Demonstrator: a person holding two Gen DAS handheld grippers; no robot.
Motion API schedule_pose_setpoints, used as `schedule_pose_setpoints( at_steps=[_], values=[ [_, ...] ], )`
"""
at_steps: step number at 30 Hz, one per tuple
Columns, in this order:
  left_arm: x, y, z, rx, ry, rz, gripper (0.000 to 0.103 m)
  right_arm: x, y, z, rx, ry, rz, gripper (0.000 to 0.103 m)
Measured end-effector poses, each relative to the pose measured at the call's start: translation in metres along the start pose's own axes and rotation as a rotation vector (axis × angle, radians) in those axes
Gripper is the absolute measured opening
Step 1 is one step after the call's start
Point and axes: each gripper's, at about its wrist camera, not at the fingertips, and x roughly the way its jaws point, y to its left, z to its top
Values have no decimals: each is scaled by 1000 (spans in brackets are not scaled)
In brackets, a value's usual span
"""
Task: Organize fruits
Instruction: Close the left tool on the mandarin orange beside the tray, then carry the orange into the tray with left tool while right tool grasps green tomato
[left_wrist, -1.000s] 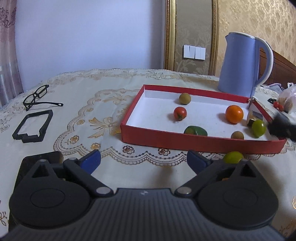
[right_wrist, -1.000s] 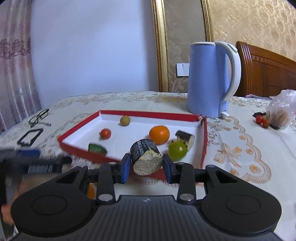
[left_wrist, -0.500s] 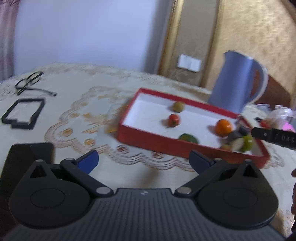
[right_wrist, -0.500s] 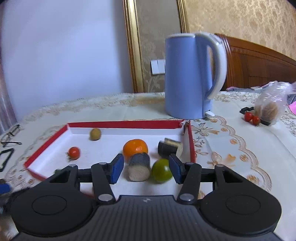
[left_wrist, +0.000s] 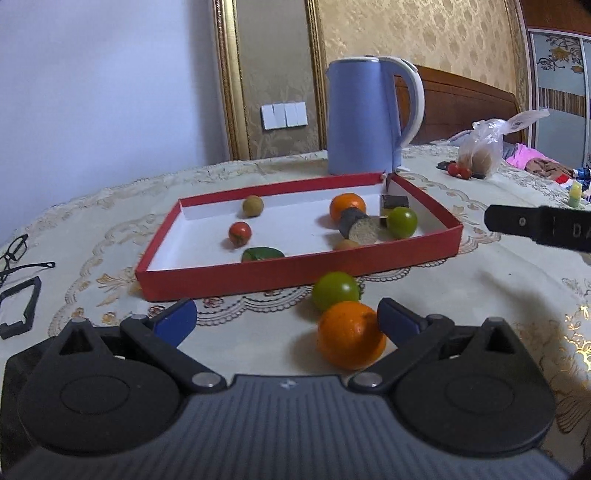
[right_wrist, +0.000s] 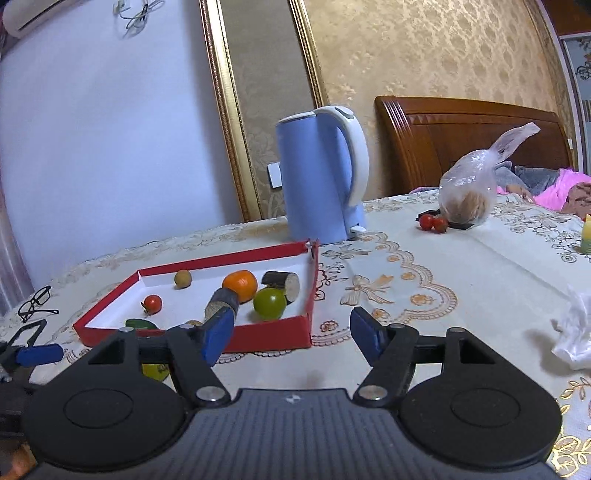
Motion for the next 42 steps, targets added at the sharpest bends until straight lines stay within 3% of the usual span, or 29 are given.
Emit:
schedule_pose_setpoints(
  at_steps=[3,5,6,8,10,14,20,36,42],
  values=[
    [2,-7,-5,32,10,-18,102,-1,-1,-3,10,4,13,69],
    [5,-10,-6,49,25,-12,92,-3,-2,-5,12,3,10,69],
    [6,-11,-6,50,34,-21,82,-3,-3,-6,13,4,10,69],
    [11,-10,-5,25,62,-49,78,-3,-3,-8,16,7,10,69],
    [16,-10,-5,14,86,-68,59,-3,-3,-9,12,6,11,69],
    [16,-8,-6,-11,95,-117,40,-4,-2,-10,8,6,18,69],
    [11,-2,-6,-42,77,-114,39,-4,5,-12,-26,14,37,69],
    [-18,64,0,-128,17,150,40,27,80,-20,-254,165,144,69],
    [-21,72,1,-151,11,170,40,53,109,-20,-341,236,208,69]
  ],
)
